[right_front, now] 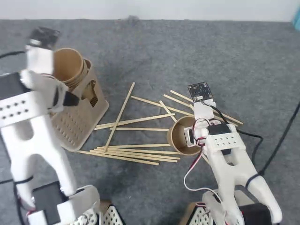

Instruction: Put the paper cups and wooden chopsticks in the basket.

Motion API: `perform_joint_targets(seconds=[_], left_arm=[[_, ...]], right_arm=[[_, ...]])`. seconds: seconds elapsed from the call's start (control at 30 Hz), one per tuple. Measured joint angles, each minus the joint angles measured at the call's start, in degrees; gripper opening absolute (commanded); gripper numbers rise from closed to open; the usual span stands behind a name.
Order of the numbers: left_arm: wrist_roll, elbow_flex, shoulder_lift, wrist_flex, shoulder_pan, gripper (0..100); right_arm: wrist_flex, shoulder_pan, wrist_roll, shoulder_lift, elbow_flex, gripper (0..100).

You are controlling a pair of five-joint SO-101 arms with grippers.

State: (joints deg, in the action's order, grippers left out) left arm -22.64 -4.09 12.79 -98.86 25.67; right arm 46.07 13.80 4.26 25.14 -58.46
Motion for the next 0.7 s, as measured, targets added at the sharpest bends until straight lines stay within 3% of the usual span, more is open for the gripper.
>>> perform_joint_targets(seconds=[0.17, 0.37, 0.5, 0.7], left_arm=[[4.75, -7.38, 0.0, -0.09, 5.63, 31], [9.93, -13.8, 0.0, -0.09, 17.93, 31], [10.37, -14.24, 0.0, -0.09, 23.21, 31], [12.31, -18.11, 0.09, -0.09, 28.31, 31]], right_arm=[[0.79, 0.0, 0.0, 0.0, 0.18, 0.7], [6.07, -0.44, 0.0, -1.41, 1.93, 0.7], [21.27, -0.44, 0.18, -1.41, 12.92, 0.7], [49.14, -0.35, 0.18, -1.41, 41.14, 0.7]])
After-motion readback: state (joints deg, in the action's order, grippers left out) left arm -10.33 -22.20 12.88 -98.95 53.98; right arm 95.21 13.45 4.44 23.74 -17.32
